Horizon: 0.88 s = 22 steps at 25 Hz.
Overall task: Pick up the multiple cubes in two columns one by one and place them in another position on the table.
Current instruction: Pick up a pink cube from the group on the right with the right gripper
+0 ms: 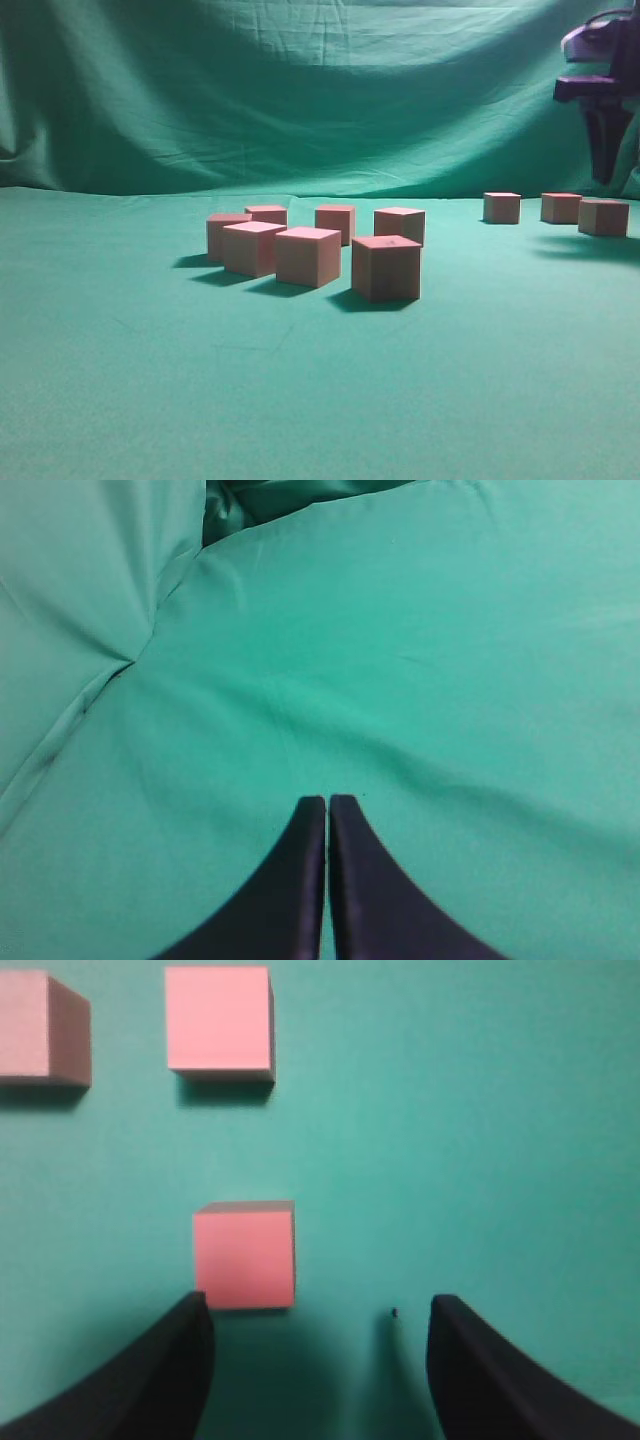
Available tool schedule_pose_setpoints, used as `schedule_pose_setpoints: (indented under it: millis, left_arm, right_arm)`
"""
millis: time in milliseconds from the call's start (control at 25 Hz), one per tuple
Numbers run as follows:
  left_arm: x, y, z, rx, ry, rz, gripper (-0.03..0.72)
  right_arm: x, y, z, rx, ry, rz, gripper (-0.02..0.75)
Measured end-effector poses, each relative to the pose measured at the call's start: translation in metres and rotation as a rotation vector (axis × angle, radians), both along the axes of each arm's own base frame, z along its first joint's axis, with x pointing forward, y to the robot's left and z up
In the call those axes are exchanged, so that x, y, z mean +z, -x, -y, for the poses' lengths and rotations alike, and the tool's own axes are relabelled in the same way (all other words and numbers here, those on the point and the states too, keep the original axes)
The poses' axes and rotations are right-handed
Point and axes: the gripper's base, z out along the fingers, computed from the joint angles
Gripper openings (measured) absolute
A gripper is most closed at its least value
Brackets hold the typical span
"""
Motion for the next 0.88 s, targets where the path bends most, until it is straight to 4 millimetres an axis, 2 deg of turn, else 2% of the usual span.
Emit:
schedule_pose_setpoints:
  millis: [320, 640, 760, 880]
  left_arm:
    - [0.000, 0.000, 0.000, 0.000, 0.000, 0.000, 0.000]
    - [0.000, 0.000, 0.000, 0.000, 0.000, 0.000, 0.000]
    - [0.000, 0.000, 0.000, 0.000, 0.000, 0.000, 0.000]
    - [0.000, 0.000, 0.000, 0.000, 0.000, 0.000, 0.000]
  right_arm:
    - [-0.027, -0.011, -0.014, 0.073, -0.065, 0.012, 0.423]
    - [-0.046, -0.016, -0.012, 0.088, -0.033, -0.008, 0.423]
    - [-0.048, -0.016, -0.012, 0.090, -0.027, -0.012, 0.247]
    - [-0.047, -0.015, -0.012, 0.088, -0.029, -0.014, 0.248]
